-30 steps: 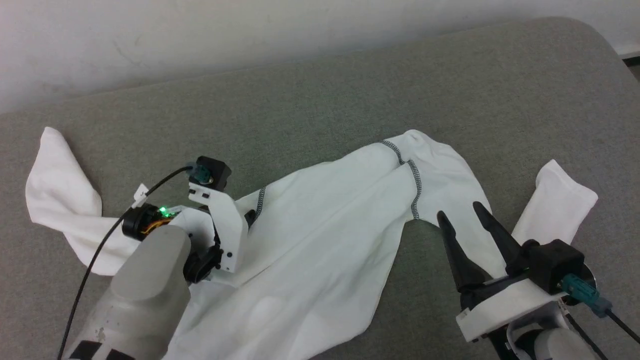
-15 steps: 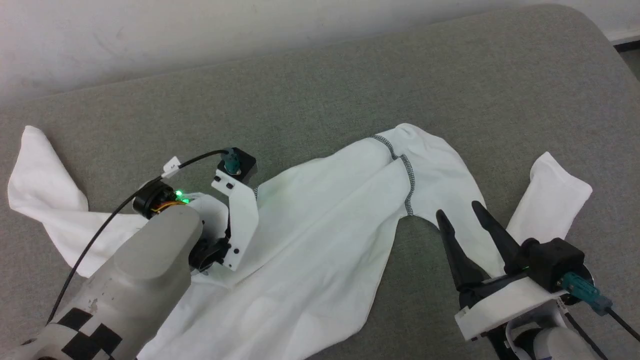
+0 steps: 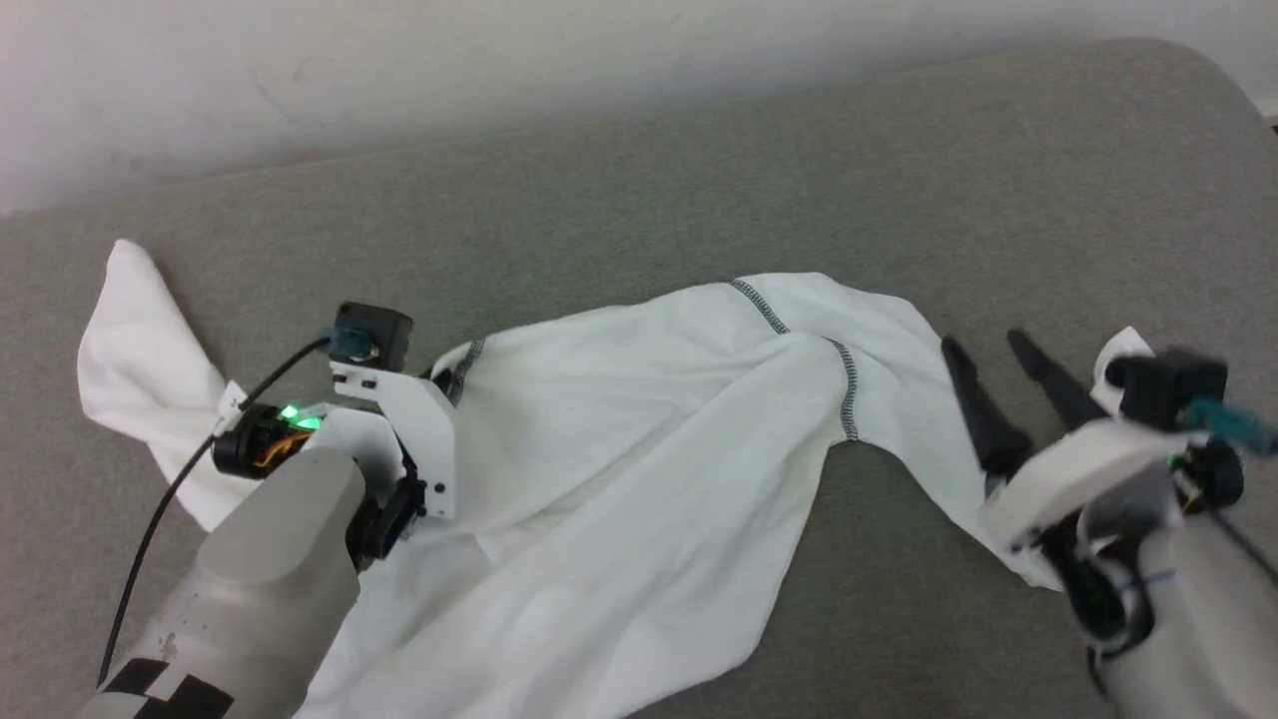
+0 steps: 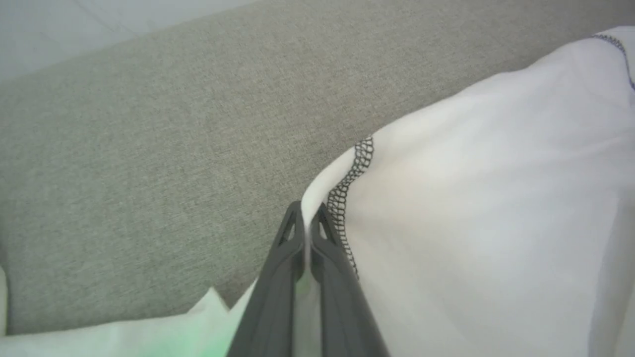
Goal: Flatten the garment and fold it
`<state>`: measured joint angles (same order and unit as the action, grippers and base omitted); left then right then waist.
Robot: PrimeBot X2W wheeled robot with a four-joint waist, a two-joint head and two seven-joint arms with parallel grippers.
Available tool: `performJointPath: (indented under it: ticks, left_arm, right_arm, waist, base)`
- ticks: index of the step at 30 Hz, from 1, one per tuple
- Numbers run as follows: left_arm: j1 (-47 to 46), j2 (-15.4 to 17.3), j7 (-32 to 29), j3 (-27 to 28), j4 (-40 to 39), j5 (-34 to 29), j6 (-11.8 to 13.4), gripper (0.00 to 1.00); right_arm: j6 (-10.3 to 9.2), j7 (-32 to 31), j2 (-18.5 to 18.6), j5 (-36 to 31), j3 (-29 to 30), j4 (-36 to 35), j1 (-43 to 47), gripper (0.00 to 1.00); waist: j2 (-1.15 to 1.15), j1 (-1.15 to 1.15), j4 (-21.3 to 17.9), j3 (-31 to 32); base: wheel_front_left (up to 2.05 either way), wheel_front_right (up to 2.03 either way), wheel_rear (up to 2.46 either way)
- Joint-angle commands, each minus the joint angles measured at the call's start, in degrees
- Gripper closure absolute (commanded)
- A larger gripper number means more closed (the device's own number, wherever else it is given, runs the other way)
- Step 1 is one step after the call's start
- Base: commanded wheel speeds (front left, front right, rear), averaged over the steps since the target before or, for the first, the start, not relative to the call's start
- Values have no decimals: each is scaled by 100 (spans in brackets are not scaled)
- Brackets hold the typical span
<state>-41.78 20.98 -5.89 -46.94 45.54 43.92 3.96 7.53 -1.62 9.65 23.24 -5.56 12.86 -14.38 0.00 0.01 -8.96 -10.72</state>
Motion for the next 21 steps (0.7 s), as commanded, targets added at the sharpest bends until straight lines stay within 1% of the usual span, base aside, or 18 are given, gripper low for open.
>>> performJointPath:
  ticks: [1,3,6,7,10,13,17,21]
  left_arm:
    - [-21,11,140,83,-85,50,63,100]
    - [-93,-1,251,112,-237,38,77,100]
    - [-210,-18,344,89,-482,-36,98,100]
    - [-210,-18,344,89,-482,-36,98,100]
    - [-327,-30,420,96,-713,-84,140,100]
    - [-439,-46,475,103,-942,-115,159,100]
    - [-550,-50,519,99,-1221,-161,191,100]
    - [-613,-29,545,104,-1417,-180,215,100]
  right_arm:
    - [-4,-123,125,191,-50,279,-380,0]
    - [-4,-345,276,454,-196,746,-874,0]
    - [-4,-787,488,786,-641,1361,-1605,0]
    - [-4,-787,488,786,-641,1361,-1605,0]
    - [-4,-1283,659,1110,-1155,1875,-2265,0]
    - [-4,-1732,826,1279,-1601,2382,-2834,0]
    - [-4,-2293,930,1353,-2109,3009,-3381,0]
    - [-4,-2786,953,1452,-2555,3509,-3656,0]
  waist:
    - [0,-1,178,-116]
    - [0,-1,295,-211]
    - [0,-1,472,-385]
    - [0,-1,472,-385]
    - [0,-1,623,-552]
    - [0,-1,770,-726]
    - [0,-1,919,-931]
    - [0,-1,997,-1077]
  base:
    - [0,0,0]
    - [0,0,0]
    - [0,0,0]
    - [0,0,0]
    - [0,0,0]
    - [0,0,0]
    - [0,0,0]
    - [0,0,0]
